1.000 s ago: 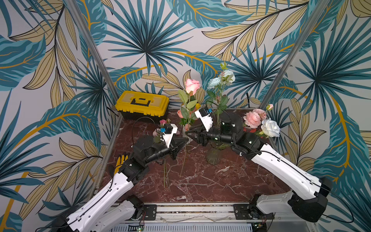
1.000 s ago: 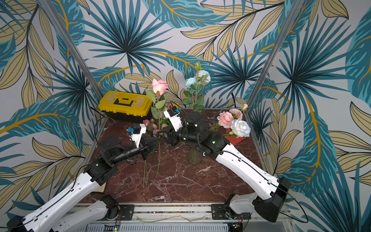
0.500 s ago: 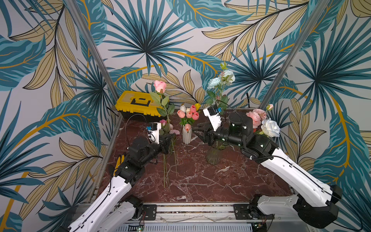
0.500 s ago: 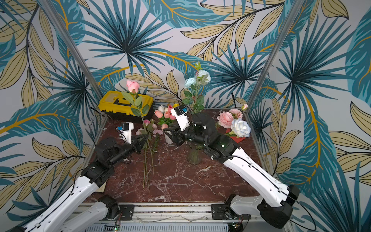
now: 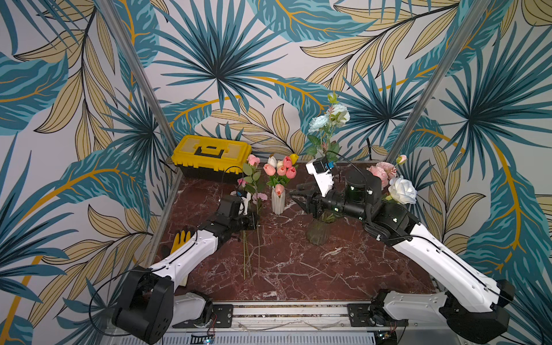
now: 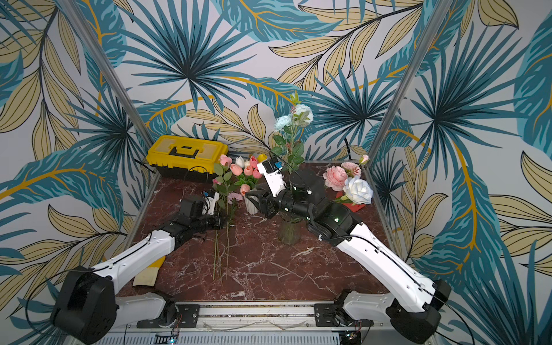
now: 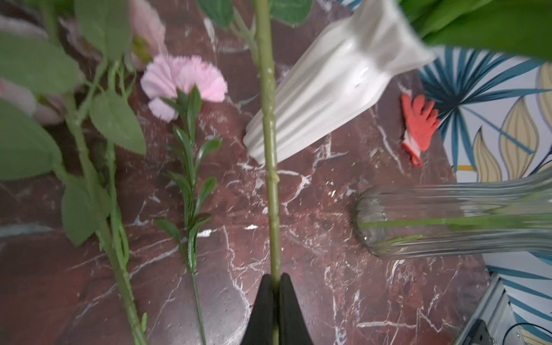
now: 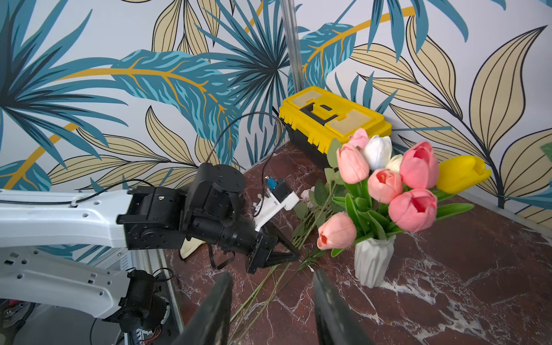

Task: Pick out pink flowers from the vase
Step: Place the flower at the center of the board.

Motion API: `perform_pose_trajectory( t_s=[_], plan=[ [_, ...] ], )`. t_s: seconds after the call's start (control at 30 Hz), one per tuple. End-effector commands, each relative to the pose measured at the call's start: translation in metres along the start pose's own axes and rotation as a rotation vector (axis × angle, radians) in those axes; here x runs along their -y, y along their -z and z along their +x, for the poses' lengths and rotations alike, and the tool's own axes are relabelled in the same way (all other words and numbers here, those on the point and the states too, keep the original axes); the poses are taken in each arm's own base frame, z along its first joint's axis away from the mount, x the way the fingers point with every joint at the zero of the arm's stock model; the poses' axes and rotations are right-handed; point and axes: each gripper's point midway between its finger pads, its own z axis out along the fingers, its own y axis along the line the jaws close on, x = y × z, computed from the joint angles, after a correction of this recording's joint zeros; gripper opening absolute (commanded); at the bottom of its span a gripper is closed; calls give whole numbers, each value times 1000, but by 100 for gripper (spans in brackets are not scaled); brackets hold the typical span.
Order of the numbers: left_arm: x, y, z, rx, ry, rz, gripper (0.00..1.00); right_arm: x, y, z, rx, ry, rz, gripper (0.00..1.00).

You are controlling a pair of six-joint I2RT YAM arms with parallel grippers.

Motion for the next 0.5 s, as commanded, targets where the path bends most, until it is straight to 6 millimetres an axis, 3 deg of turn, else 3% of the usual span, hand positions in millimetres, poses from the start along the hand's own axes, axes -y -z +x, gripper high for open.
perform_pose_trajectory(
  t_s=[0.0, 0.17, 0.47],
  plan=[
    [5, 1, -18, 6, 14, -3, 0, 0, -4, 12, -35, 18, -9, 45],
    [1, -8, -16, -18, 72, -14, 0, 1, -2, 14, -44, 30, -1, 45],
    [-23, -15, 8, -76, 103, -95, 0, 4, 4, 15, -46, 50, 23, 46]
  ],
)
